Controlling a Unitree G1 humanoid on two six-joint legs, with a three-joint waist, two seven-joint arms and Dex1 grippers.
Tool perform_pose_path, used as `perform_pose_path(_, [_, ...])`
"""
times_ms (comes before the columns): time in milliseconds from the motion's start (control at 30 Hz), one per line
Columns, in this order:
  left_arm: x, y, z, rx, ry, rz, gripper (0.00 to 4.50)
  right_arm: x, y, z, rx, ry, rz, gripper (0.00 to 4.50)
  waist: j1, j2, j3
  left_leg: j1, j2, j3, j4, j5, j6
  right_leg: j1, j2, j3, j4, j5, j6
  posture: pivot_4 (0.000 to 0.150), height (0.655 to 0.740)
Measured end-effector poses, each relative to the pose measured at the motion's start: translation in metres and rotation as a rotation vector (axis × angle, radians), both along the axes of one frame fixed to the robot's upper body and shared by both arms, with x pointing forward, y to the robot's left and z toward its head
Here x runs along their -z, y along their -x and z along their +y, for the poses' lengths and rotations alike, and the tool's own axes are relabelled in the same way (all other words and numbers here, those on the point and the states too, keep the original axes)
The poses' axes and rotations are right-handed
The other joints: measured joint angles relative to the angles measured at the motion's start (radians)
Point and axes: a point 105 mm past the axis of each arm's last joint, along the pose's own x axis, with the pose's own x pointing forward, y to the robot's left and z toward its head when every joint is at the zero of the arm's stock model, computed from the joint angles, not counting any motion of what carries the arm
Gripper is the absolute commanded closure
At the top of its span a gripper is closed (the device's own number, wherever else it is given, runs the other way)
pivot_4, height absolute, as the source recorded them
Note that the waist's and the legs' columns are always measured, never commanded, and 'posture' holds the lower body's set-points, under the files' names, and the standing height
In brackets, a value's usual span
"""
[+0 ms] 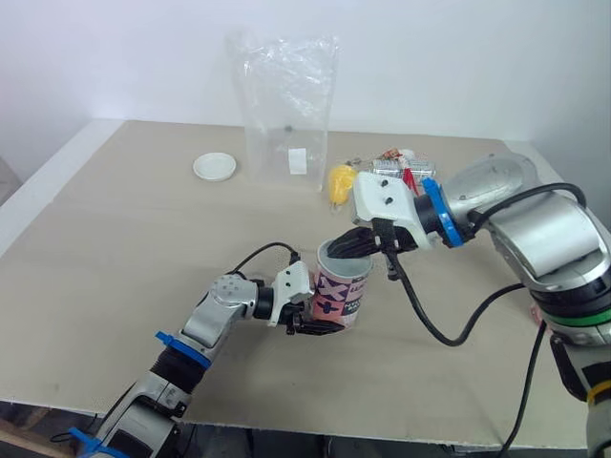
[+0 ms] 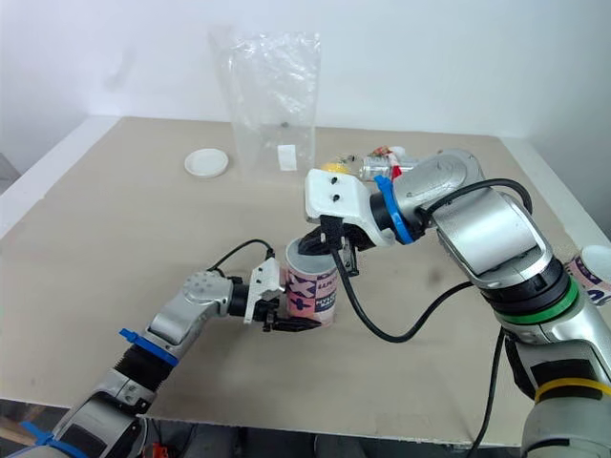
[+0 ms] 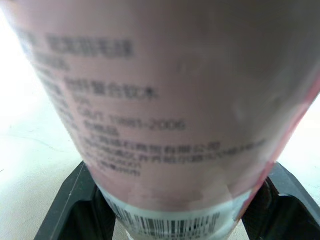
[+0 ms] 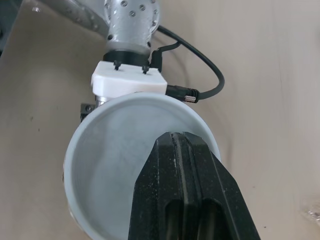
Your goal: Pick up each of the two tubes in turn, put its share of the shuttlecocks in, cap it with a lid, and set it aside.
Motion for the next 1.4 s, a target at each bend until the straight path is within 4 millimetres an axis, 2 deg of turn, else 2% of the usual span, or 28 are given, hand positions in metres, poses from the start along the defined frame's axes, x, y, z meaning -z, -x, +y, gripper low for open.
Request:
perform_pose_path(433, [0.004, 0.003, -0.001, 0.013, -0.018, 0.001, 1.75, 0.004, 0.005, -0.002, -0.072, 0.058, -0.035, 4.44, 0.002, -0.006, -0.018, 0.0, 0.001, 0.001, 0.0, -0.006, -0.002, 0.002, -0.001, -0.001, -0.003, -0.005, -0.002, 0.15, 0.74])
perform_pose_path(800, [0.0, 0.007, -0.002, 0.048, -0.011, -0.038, 1.75, 0.001, 0.022, -0.014, 0.012, -0.181, 0.295, 4.44, 0.006, -0.003, -0.012, -0.004, -0.001, -0.001, -0.002, -0.01, 0.0, 0.003, -0.001, -0.001, -0.003, -0.005, 0.001, 0.15, 0.74])
perform_pose_path(867, [-0.004, 0.008, -0.004, 0.063, -0.009, -0.053, 1.75, -0.004, 0.03, -0.026, 0.044, -0.309, 0.379, 4.44, 0.014, -0.002, -0.007, -0.009, -0.003, -0.005, -0.002, -0.01, 0.0, 0.001, 0.0, -0.001, -0.003, -0.006, 0.0, 0.15, 0.74])
perform_pose_path(933, [-0.006, 0.008, -0.003, 0.071, -0.009, -0.062, 1.75, -0.018, 0.029, -0.038, 0.087, -0.426, 0.347, 4.44, 0.017, 0.002, 0.0, -0.01, -0.003, -0.005, -0.002, -0.01, 0.0, 0.0, 0.0, -0.001, -0.003, -0.006, 0.001, 0.15, 0.74])
perform_pose_path(1000, [-0.007, 0.008, -0.005, 0.08, -0.009, -0.066, 1.75, -0.02, 0.028, -0.051, 0.146, -0.507, 0.309, 4.44, 0.021, 0.002, 0.002, -0.01, -0.003, -0.007, -0.002, -0.011, 0.001, 0.001, 0.001, -0.003, -0.003, -0.006, 0.001, 0.15, 0.74])
perform_pose_path(1033, [-0.007, 0.009, -0.005, 0.081, -0.008, -0.066, 1.75, -0.003, 0.026, -0.077, 0.292, -0.615, 0.289, 4.44, 0.025, 0.0, 0.004, -0.011, -0.003, -0.01, -0.002, -0.011, 0.001, 0.001, 0.002, -0.005, -0.003, -0.007, 0.0, 0.15, 0.74])
perform_pose_path(1100, [-0.008, 0.007, -0.004, 0.083, -0.012, -0.073, 1.75, 0.004, 0.027, -0.089, 0.357, -0.666, 0.258, 4.44, 0.022, 0.008, 0.009, -0.011, -0.003, -0.009, -0.001, -0.011, 0.001, 0.001, 0.002, -0.003, -0.003, -0.006, 0.001, 0.15, 0.74])
perform_pose_path(1167, [-0.008, 0.007, -0.004, 0.083, -0.012, -0.073, 1.75, 0.013, 0.029, -0.098, 0.413, -0.729, 0.206, 4.44, 0.023, 0.008, 0.009, -0.01, -0.003, -0.011, -0.001, -0.01, 0.001, 0.003, 0.003, -0.005, -0.003, -0.009, 0.007, 0.15, 0.74])
perform_pose_path(1333, [-0.008, 0.006, -0.003, 0.074, -0.009, -0.079, 1.75, 0.05, 0.034, -0.11, 0.537, -0.786, 0.13, 4.44, 0.019, 0.01, 0.011, -0.009, -0.003, -0.011, 0.001, -0.01, 0.001, 0.003, 0.004, -0.003, -0.002, -0.008, 0.007, 0.15, 0.74])
perform_pose_path(1400, [-0.008, 0.005, -0.002, 0.071, -0.008, -0.079, 1.75, 0.057, 0.035, -0.112, 0.561, -0.79, 0.104, 4.44, 0.015, 0.011, 0.011, -0.009, -0.003, -0.01, 0.002, -0.01, 0.001, 0.004, 0.004, -0.003, -0.002, -0.008, 0.008, 0.15, 0.74])
